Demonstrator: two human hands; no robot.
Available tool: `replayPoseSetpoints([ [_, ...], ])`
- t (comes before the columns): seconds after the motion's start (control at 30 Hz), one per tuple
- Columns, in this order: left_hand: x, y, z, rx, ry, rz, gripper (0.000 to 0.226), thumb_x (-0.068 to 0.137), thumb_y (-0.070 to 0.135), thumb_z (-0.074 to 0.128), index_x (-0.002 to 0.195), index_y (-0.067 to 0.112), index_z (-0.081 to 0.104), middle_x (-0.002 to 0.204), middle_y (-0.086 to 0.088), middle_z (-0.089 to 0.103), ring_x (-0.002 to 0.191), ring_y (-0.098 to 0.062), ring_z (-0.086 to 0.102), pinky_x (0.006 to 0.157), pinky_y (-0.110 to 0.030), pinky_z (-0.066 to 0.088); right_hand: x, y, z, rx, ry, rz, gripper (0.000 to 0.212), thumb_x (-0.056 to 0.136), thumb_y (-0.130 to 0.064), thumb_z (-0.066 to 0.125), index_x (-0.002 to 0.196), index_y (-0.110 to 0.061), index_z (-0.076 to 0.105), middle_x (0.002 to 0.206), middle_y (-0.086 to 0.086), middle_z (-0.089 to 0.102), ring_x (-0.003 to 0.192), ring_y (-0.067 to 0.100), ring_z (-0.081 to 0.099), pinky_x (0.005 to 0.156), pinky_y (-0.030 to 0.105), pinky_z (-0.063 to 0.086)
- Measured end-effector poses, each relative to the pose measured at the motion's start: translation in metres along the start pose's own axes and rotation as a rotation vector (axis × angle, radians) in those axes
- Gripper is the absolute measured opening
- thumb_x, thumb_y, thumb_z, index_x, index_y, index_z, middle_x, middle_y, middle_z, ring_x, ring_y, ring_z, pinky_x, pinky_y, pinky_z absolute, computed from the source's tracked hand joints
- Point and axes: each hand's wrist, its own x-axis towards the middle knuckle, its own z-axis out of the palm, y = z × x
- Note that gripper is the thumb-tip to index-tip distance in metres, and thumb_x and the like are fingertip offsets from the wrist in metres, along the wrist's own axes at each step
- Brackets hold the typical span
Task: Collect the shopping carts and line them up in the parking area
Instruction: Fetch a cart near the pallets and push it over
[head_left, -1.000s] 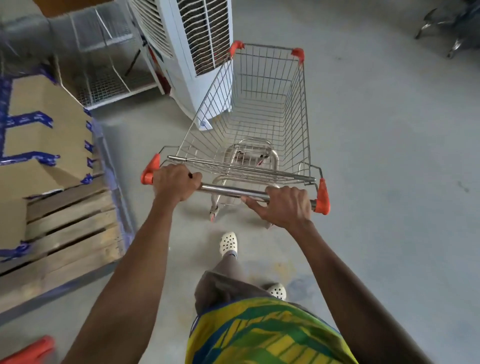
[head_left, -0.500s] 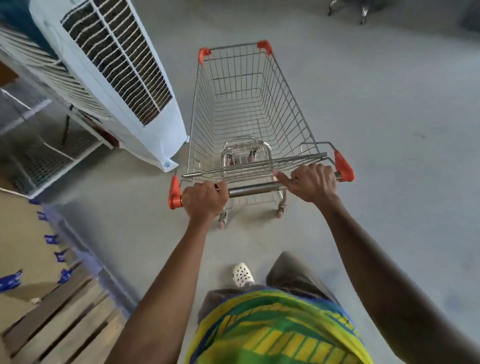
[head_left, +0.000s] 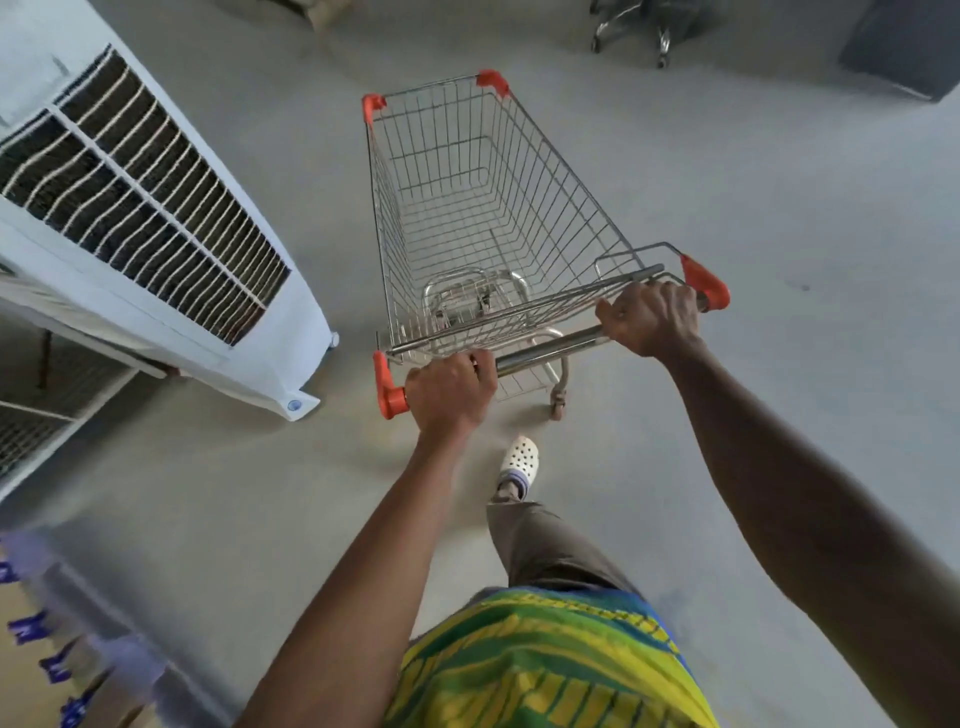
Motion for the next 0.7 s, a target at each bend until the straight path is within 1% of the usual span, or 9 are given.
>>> replayPoseSetpoints([
  [0.03, 0.018, 0.005, 0.001, 0.000, -0.026, 0.004, 0.051, 0.097, 0.032, 0.042, 0.062, 0.007, 0.070, 0.056, -0.011, 0.065, 0.047, -0.024, 0.047, 0.061, -0.031, 0.033, 0.021, 0.001, -0.001, 0.002, -0.009, 0.007, 0.057, 0.097, -0.053, 0.040, 0.078, -0.014, 0.077, 0.082, 0.017, 0.073, 0.076, 0.034, 0.068, 0.069, 0.036, 0.040],
  [0.1, 0.056, 0.015, 0.002, 0.003, -0.035, 0.005, 0.049, 0.100, 0.032, 0.042, 0.070, 0.006, 0.072, 0.066, -0.014, 0.070, 0.056, -0.029, 0.060, 0.064, -0.033, 0.038, 0.063, 0.003, -0.004, 0.013, -0.034, 0.023, 0.054, 0.096, -0.048, 0.042, 0.076, -0.011, 0.074, 0.080, 0.017, 0.072, 0.069, 0.031, 0.061, 0.067, 0.034, 0.037],
  [0.17, 0.094, 0.022, 0.003, 0.011, -0.010, -0.014, 0.051, 0.100, 0.033, 0.039, 0.074, 0.006, 0.073, 0.071, -0.017, 0.072, 0.067, -0.033, 0.069, 0.066, -0.034, 0.042, 0.106, 0.001, -0.009, 0.014, -0.052, 0.049, 0.049, 0.095, -0.044, 0.045, 0.077, -0.007, 0.072, 0.084, 0.021, 0.072, 0.074, 0.035, 0.066, 0.068, 0.036, 0.040],
  [0.2, 0.112, 0.024, 0.004, 0.016, 0.004, -0.025, 0.053, 0.099, 0.034, 0.037, 0.073, 0.005, 0.073, 0.070, -0.017, 0.072, 0.067, -0.033, 0.069, 0.064, -0.034, 0.040, 0.127, -0.001, -0.012, 0.017, -0.061, 0.062, 0.048, 0.094, -0.043, 0.047, 0.078, -0.006, 0.071, 0.086, 0.022, 0.072, 0.079, 0.038, 0.069, 0.070, 0.037, 0.043],
  [0.3, 0.163, 0.027, 0.007, 0.034, 0.073, -0.061, 0.056, 0.095, 0.032, 0.036, 0.057, 0.005, 0.068, 0.055, -0.015, 0.066, 0.052, -0.031, 0.065, 0.056, -0.030, 0.033, 0.186, -0.011, -0.018, 0.041, -0.083, 0.066, 0.043, 0.093, -0.040, 0.048, 0.081, -0.004, 0.069, 0.094, 0.024, 0.073, 0.088, 0.041, 0.070, 0.074, 0.039, 0.046],
  [0.37, 0.196, 0.025, 0.009, 0.034, 0.126, -0.081, 0.051, 0.091, 0.028, 0.045, 0.049, 0.007, 0.064, 0.046, -0.011, 0.060, 0.041, -0.027, 0.059, 0.053, -0.026, 0.030, 0.222, -0.019, -0.022, 0.052, -0.089, 0.062, 0.042, 0.093, -0.038, 0.049, 0.087, -0.002, 0.070, 0.100, 0.026, 0.072, 0.093, 0.042, 0.070, 0.076, 0.040, 0.047],
  [0.47, 0.245, 0.020, 0.010, 0.049, 0.112, -0.108, 0.045, 0.089, 0.024, 0.060, 0.047, 0.009, 0.062, 0.044, -0.009, 0.058, 0.039, -0.025, 0.056, 0.052, -0.025, 0.028, 0.274, -0.031, -0.024, 0.069, -0.090, 0.046, 0.043, 0.094, -0.037, 0.047, 0.089, -0.002, 0.071, 0.102, 0.025, 0.072, 0.095, 0.042, 0.069, 0.078, 0.040, 0.048],
  [0.57, 0.296, 0.010, 0.013, 0.060, 0.106, -0.128, 0.044, 0.089, 0.023, 0.062, 0.047, 0.008, 0.062, 0.044, -0.009, 0.058, 0.038, -0.025, 0.056, 0.049, -0.024, 0.035, 0.325, -0.044, -0.022, 0.072, -0.098, 0.039, 0.043, 0.094, -0.038, 0.045, 0.086, -0.005, 0.071, 0.098, 0.023, 0.073, 0.092, 0.041, 0.069, 0.076, 0.039, 0.047],
  [0.7, 0.370, -0.007, 0.013, 0.083, 0.128, -0.118, 0.044, 0.088, 0.022, 0.064, 0.047, 0.009, 0.062, 0.041, -0.007, 0.055, 0.036, -0.022, 0.051, 0.051, -0.024, 0.030, 0.395, -0.067, -0.016, 0.079, -0.098, 0.050, 0.044, 0.093, -0.040, 0.044, 0.087, -0.005, 0.071, 0.096, 0.022, 0.072, 0.089, 0.040, 0.069, 0.078, 0.040, 0.048],
])
